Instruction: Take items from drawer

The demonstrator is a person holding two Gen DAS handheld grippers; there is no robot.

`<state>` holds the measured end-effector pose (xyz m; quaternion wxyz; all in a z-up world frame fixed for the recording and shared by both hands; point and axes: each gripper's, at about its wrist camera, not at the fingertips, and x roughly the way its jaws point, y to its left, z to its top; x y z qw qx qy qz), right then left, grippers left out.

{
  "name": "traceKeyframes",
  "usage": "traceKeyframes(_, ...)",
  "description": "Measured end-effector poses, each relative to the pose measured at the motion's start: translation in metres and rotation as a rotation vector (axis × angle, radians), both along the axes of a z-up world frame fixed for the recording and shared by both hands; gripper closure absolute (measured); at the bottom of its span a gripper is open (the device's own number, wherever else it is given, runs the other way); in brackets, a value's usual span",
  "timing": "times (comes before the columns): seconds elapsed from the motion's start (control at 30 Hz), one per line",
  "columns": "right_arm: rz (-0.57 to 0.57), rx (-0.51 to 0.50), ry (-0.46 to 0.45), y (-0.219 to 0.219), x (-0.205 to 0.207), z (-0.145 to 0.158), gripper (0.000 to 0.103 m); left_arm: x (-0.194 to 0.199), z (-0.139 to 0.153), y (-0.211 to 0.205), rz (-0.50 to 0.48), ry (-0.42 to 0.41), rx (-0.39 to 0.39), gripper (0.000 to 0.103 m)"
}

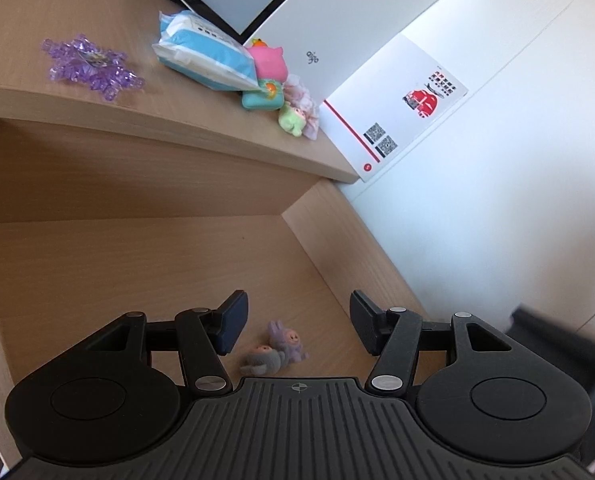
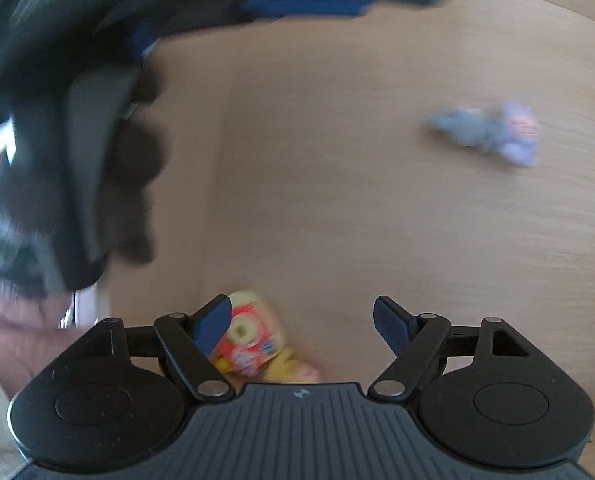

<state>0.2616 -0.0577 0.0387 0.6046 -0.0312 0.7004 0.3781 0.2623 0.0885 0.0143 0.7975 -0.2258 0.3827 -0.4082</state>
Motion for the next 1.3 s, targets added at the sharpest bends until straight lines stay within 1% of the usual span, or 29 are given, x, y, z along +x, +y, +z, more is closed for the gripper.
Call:
traceKeyframes(0.1, 0.062, -0.009, 0.037, 0.017, -0.008, -0.007, 0.024, 0.0, -0.001, 0.002, 0.012, 0.01, -0.009, 0.042)
traceKeyframes(0.2, 0.149, -0.049, 0.022, 0.033, -0.014, -0.013, 0.025, 0.002, -0.002, 0.006, 0.024, 0.025, -0.026, 0.042)
traceKeyframes(0.27, 0.169, -0.044, 0.044, 0.04, -0.015, -0.015, 0.029, 0.002, -0.003, 0.008, 0.032, 0.034, -0.038, 0.042)
traceKeyframes(0.3, 0.178, -0.04, 0.05, 0.042, -0.015, -0.016, 0.036, 0.003, -0.004, 0.009, 0.036, 0.039, -0.044, 0.042)
traceKeyframes(0.33, 0.193, -0.041, 0.044, 0.046, -0.016, -0.016, 0.046, 0.003, -0.004, 0.01, 0.039, 0.043, -0.048, 0.042)
traceKeyframes(0.37, 0.211, -0.049, 0.036, 0.049, -0.017, -0.017, 0.051, 0.004, -0.005, 0.01, 0.042, 0.048, -0.053, 0.042)
traceKeyframes(0.47, 0.225, -0.056, 0.007, 0.05, -0.016, -0.015, 0.052, 0.004, -0.005, 0.012, 0.048, 0.055, -0.062, 0.042)
traceKeyframes(0.5, 0.222, -0.062, -0.022, 0.048, -0.015, -0.012, 0.052, 0.004, -0.005, 0.013, 0.049, 0.055, -0.063, 0.042)
traceKeyframes(0.53, 0.216, -0.077, -0.062, 0.044, -0.011, -0.008, 0.056, 0.004, -0.005, 0.013, 0.049, 0.055, -0.064, 0.042)
traceKeyframes(0.6, 0.175, -0.122, -0.147, 0.033, 0.004, 0.001, 0.071, 0.004, -0.005, 0.013, 0.051, 0.056, -0.064, 0.042)
traceKeyframes(0.67, 0.123, -0.155, -0.245, 0.017, 0.024, 0.013, 0.069, 0.004, -0.005, 0.014, 0.051, 0.059, -0.066, 0.042)
traceKeyframes(0.7, 0.102, -0.168, -0.281, 0.009, 0.032, 0.018, 0.06, 0.005, -0.005, 0.014, 0.052, 0.061, -0.067, 0.042)
traceKeyframes(0.73, 0.076, -0.169, -0.283, 0.001, 0.038, 0.022, 0.05, 0.005, -0.005, 0.014, 0.053, 0.063, -0.067, 0.042)
traceKeyframes(0.8, 0.047, -0.139, -0.23, -0.011, 0.043, 0.025, 0.04, 0.006, -0.006, 0.014, 0.048, 0.066, -0.064, 0.042)
traceKeyframes(0.9, 0.069, -0.127, -0.106, -0.015, 0.032, 0.013, 0.04, 0.006, -0.007, 0.012, 0.047, 0.068, -0.059, 0.042)
traceKeyframes(0.93, 0.088, -0.137, -0.081, -0.014, 0.028, 0.007, 0.04, 0.006, -0.007, 0.012, 0.047, 0.066, -0.056, 0.042)
traceKeyframes(1.0, 0.129, -0.181, -0.07, -0.012, 0.021, -0.005, 0.04, 0.005, -0.006, 0.011, 0.052, 0.06, -0.048, 0.042)
traceKeyframes(1.03, 0.142, -0.199, -0.068, -0.012, 0.02, -0.01, 0.044, 0.004, -0.006, 0.011, 0.052, 0.059, -0.045, 0.042)
traceKeyframes(1.07, 0.143, -0.217, -0.061, -0.014, 0.021, -0.014, 0.051, 0.005, -0.006, 0.012, 0.05, 0.061, -0.046, 0.042)
traceKeyframes(1.1, 0.139, -0.231, -0.053, -0.017, 0.023, -0.018, 0.065, 0.004, -0.006, 0.012, 0.049, 0.063, -0.043, 0.042)
traceKeyframes(1.13, 0.136, -0.225, -0.068, -0.02, 0.025, -0.017, 0.075, 0.004, -0.006, 0.012, 0.051, 0.063, -0.04, 0.042)
traceKeyframes(1.2, 0.11, -0.216, -0.094, -0.028, 0.032, -0.01, 0.075, 0.004, -0.006, 0.011, 0.054, 0.062, -0.036, 0.042)
traceKeyframes(1.3, 0.051, -0.221, -0.174, -0.04, 0.05, -0.001, 0.075, 0.004, -0.006, 0.01, 0.06, 0.064, -0.026, 0.042)
